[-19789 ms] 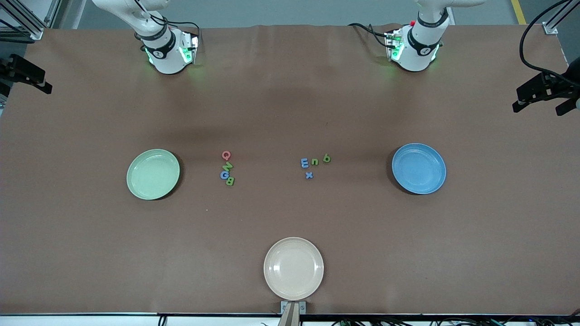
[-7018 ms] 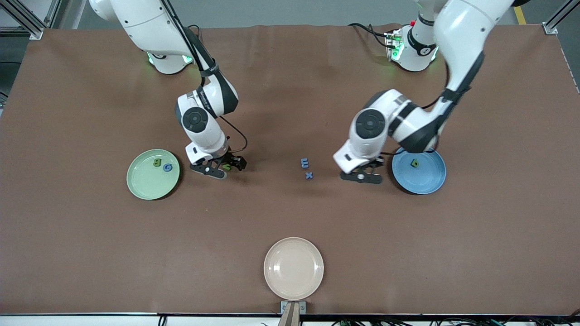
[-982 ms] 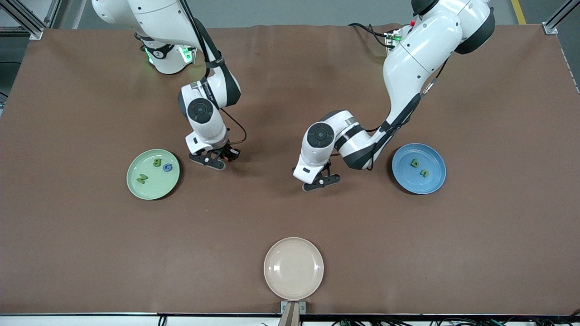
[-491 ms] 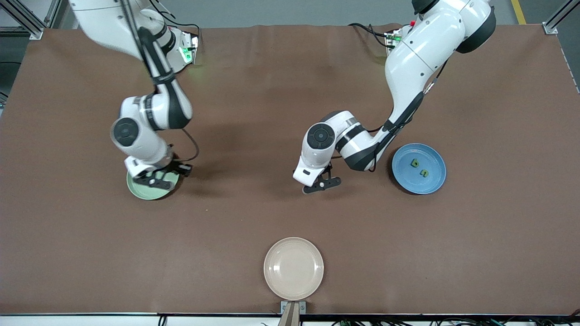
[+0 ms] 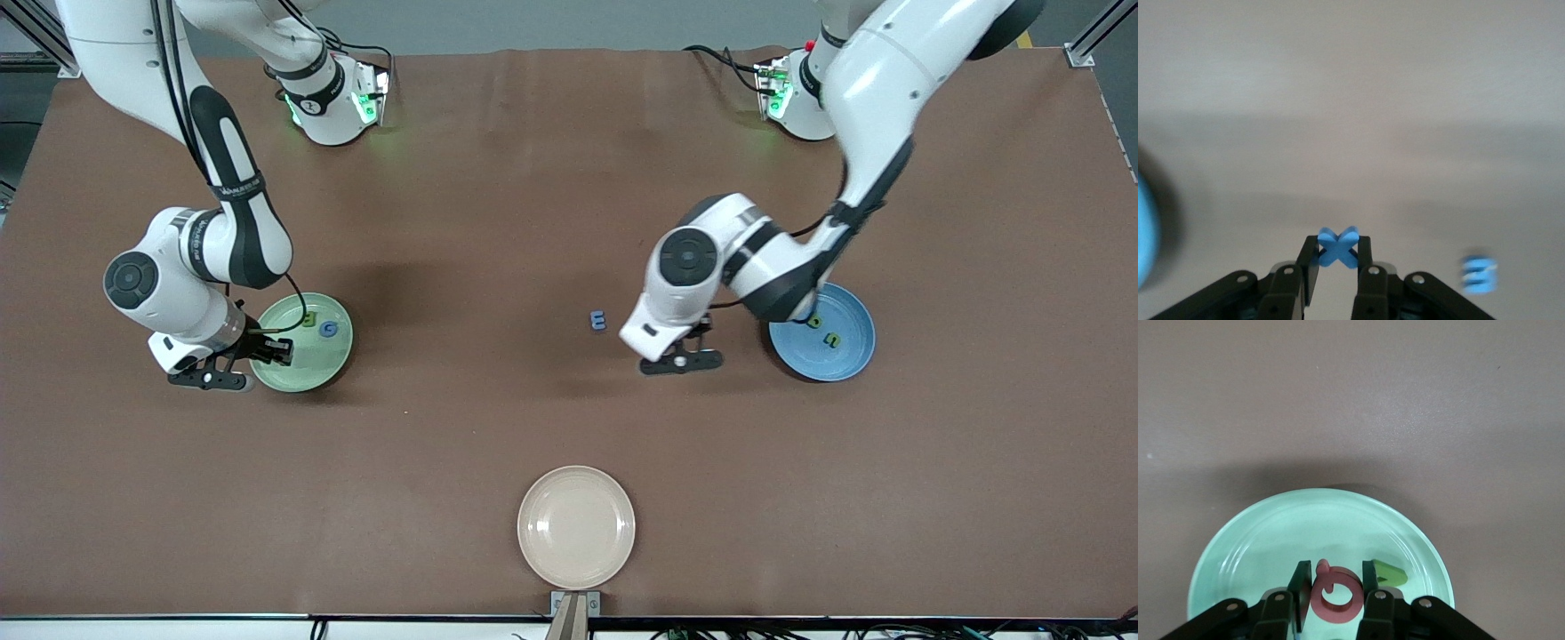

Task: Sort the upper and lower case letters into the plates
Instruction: 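Drop Q on the green plate while the left gripper drops x on the blue plate, then retract the right arm while the left gripper grasps blue m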

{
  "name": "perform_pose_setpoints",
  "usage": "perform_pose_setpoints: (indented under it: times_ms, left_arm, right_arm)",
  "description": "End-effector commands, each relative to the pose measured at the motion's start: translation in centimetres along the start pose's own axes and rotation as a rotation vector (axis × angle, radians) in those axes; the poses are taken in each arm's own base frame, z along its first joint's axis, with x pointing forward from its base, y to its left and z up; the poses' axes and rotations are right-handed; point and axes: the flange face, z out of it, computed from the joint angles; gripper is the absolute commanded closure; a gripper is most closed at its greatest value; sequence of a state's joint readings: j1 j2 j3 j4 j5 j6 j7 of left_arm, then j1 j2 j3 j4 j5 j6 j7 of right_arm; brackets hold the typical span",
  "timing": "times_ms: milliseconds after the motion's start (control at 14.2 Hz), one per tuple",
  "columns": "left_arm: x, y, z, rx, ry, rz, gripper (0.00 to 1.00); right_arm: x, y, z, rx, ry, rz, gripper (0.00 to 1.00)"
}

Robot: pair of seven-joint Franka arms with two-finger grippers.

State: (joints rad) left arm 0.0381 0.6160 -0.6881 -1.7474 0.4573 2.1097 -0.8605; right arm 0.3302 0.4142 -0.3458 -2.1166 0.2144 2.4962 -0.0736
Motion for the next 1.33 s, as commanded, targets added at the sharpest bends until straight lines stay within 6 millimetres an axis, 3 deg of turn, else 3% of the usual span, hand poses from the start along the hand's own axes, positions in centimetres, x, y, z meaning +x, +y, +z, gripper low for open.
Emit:
perform_pose_setpoints:
  times_ms: [0, 281, 351, 421, 491, 561, 702, 912, 1193, 1263]
  left_arm:
    - [-2.2, -6.8, 0.3, 0.027, -0.027, 0.060, 0.86]
    - [-2.9, -14.6, 3.6, 0.055, 0.022, 0.129, 0.85]
    - [-3.2, -16.4, 4.6, 0.059, 0.033, 0.142, 0.85]
    - [-3.5, -18.0, 5.7, 0.065, 0.044, 0.164, 0.85]
    - [-3.6, -19.2, 6.4, 0.065, 0.047, 0.180, 0.85]
    - [-3.6, -20.4, 6.9, 0.066, 0.048, 0.190, 0.85]
    - [-3.6, -20.8, 7.4, 0.060, 0.039, 0.208, 0.84]
    - [-3.8, -20.8, 8.4, 0.040, 0.016, 0.206, 0.80]
    - [-3.9, -20.5, 9.4, 0.019, -0.003, 0.206, 0.75]
    - [-3.9, -20.6, 9.4, 0.020, -0.003, 0.206, 0.68]
  right_arm:
    - [0.4, -1.6, 1.9, 0.001, -0.014, -0.022, 0.98]
    - [-0.3, -3.1, 2.7, 0.005, -0.040, -0.039, 0.95]
    - [-0.5, -3.7, 2.8, 0.006, -0.043, -0.045, 0.83]
    - [-0.5, -3.9, 2.8, 0.007, -0.051, -0.050, 0.31]
    - [-0.6, -3.8, 2.7, 0.008, -0.059, -0.049, 0.01]
    - [-0.5, -3.8, 2.4, 0.009, -0.060, -0.050, 0.00]
    - [0.0, -3.9, 1.4, 0.015, -0.055, -0.053, 0.00]
    - [1.9, -2.9, -2.4, 0.019, -0.054, -0.057, 0.00]
    - [6.1, 0.5, -11.8, -0.048, -0.103, -0.070, 0.00]
    - [6.9, 1.5, -14.5, -0.044, -0.119, -0.053, 0.00]
